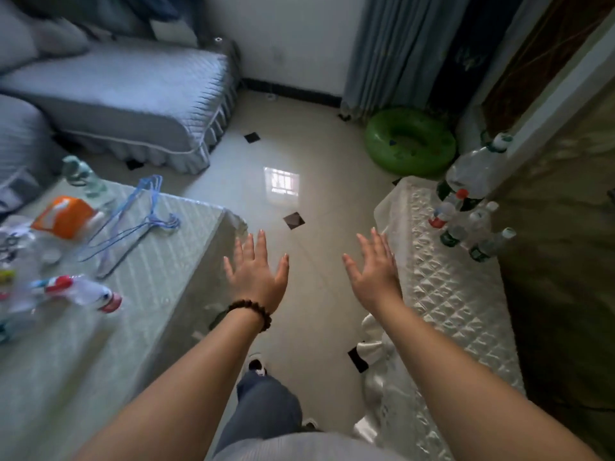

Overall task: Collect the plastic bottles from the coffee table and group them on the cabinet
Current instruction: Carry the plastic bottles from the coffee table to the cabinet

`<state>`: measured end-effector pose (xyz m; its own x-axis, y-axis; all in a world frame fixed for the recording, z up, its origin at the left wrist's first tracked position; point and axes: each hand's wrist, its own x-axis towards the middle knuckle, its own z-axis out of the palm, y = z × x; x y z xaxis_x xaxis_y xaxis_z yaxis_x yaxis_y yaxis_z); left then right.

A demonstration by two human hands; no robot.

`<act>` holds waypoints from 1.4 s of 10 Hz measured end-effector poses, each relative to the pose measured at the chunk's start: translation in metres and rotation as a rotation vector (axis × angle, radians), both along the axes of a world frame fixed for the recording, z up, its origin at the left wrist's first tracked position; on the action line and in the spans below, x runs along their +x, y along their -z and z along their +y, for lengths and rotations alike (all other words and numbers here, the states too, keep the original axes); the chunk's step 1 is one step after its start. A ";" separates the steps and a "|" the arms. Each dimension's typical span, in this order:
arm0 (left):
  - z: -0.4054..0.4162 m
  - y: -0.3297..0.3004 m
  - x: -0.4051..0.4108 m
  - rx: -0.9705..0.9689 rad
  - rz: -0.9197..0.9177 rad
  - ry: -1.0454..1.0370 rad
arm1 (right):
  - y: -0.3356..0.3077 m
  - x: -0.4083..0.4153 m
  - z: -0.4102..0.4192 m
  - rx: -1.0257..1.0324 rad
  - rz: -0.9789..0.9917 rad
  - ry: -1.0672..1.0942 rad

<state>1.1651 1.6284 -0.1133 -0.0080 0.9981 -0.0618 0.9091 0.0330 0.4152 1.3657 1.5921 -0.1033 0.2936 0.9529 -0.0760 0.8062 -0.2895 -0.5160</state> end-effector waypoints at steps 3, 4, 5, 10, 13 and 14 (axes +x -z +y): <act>-0.059 -0.005 -0.144 0.035 -0.015 -0.405 | 0.000 -0.144 0.009 -0.012 0.068 -0.356; -0.082 -0.005 -0.193 0.029 0.001 -0.515 | 0.001 -0.195 0.009 0.000 0.085 -0.468; -0.107 -0.005 -0.240 0.020 0.021 -0.601 | 0.002 -0.248 0.005 -0.013 0.117 -0.541; -0.221 0.001 -0.447 -0.011 0.026 -0.851 | 0.015 -0.482 -0.061 -0.049 0.135 -0.837; -0.214 0.022 -0.496 -0.064 0.031 -0.864 | 0.040 -0.516 -0.037 -0.099 0.125 -0.799; -0.191 0.031 -0.505 -0.085 0.037 -0.846 | 0.050 -0.521 -0.012 -0.117 0.127 -0.766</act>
<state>0.6600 1.4372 -0.1444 -0.7527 0.6471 -0.1212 0.5772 0.7372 0.3513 0.8449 1.5801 -0.1531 -0.4602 0.8698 -0.1778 0.7402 0.2653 -0.6178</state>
